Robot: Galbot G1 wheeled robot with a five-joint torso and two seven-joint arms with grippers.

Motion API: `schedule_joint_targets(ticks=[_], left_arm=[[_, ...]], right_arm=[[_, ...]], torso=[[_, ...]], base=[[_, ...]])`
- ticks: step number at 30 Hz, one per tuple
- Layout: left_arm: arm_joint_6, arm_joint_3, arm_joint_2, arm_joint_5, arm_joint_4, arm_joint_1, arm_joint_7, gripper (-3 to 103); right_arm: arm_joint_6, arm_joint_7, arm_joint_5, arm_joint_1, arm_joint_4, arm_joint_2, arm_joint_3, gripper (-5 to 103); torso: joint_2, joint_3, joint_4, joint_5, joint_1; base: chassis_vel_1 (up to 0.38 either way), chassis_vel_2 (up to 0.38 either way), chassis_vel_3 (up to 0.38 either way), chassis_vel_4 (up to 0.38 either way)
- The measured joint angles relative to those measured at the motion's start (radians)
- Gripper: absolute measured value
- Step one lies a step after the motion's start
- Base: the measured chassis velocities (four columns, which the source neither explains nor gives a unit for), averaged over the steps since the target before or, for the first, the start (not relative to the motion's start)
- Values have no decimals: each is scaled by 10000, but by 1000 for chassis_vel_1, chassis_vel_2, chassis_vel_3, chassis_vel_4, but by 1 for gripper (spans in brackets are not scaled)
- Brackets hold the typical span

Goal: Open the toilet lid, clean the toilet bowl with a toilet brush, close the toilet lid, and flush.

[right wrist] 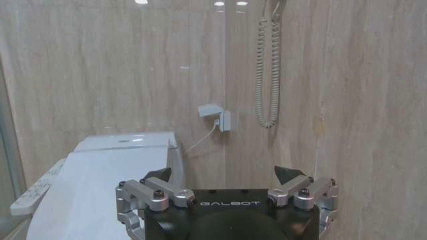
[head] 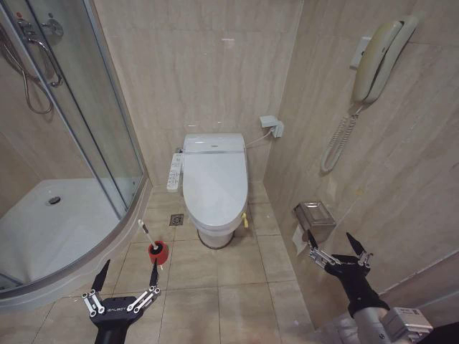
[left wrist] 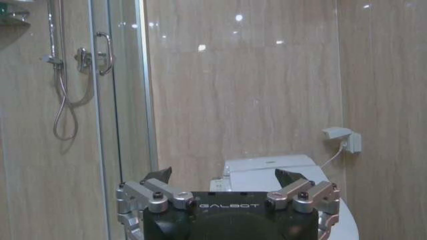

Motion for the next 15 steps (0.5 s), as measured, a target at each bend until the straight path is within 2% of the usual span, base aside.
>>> schedule_joint_targets(ticks=[15], left_arm=[[0, 0, 0, 0, 1, 0, 0, 100]], right_arm=[[0, 0, 0, 0, 0, 0, 0, 100]], torso=[[0, 0, 0, 0, 0]], base=[[0, 0, 0, 0]])
